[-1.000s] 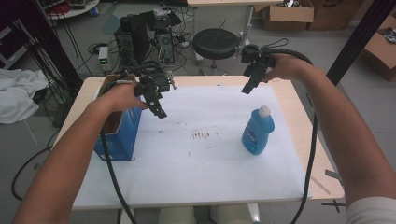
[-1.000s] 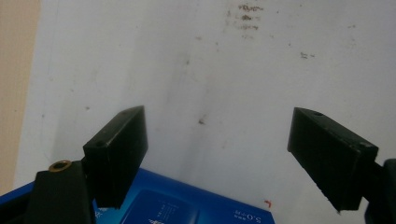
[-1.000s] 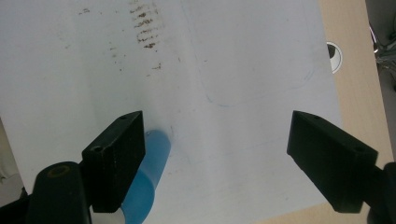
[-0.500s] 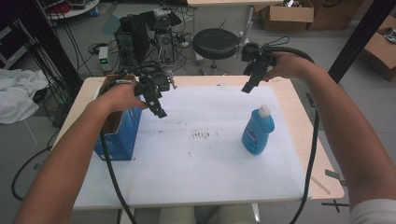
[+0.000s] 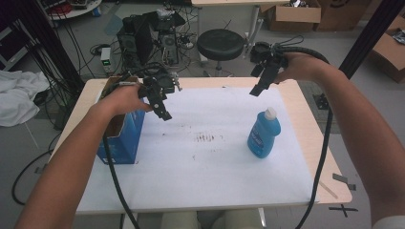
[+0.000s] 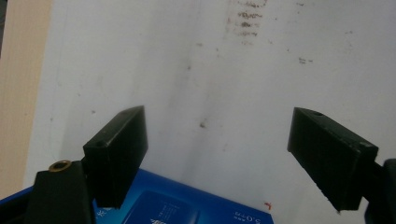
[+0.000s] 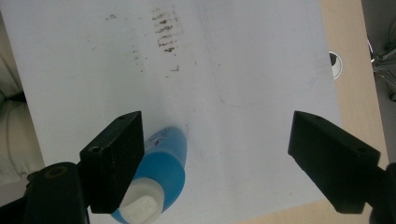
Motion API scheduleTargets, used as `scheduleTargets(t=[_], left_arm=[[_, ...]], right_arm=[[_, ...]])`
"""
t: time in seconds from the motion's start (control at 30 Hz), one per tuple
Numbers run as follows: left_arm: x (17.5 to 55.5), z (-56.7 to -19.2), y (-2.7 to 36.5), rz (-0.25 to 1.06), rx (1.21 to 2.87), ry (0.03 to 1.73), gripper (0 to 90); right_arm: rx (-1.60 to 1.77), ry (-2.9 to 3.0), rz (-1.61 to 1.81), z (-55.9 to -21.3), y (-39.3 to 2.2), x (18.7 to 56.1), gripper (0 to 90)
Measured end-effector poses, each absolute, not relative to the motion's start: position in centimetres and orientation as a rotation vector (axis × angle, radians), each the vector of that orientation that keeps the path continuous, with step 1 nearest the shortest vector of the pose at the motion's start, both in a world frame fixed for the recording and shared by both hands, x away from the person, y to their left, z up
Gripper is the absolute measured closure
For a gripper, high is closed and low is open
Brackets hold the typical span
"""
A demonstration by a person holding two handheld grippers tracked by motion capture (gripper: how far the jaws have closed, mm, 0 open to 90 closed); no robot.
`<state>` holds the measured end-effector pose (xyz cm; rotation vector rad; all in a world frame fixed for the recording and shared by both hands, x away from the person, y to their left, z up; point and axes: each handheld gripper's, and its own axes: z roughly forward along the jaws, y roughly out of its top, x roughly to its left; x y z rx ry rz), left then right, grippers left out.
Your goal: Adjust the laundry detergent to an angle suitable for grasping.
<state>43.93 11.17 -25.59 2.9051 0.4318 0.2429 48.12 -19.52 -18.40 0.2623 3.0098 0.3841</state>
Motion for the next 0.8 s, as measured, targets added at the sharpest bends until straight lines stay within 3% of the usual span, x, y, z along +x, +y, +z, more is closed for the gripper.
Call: scheduleTargets(t=[0.8], left_arm=[[43.9, -25.6, 11.6, 0.243, 2.903, 0.439, 20.7]], right_arm=[[0.383, 3.0, 0.392, -17.1, -24.1, 46.0, 17.2]])
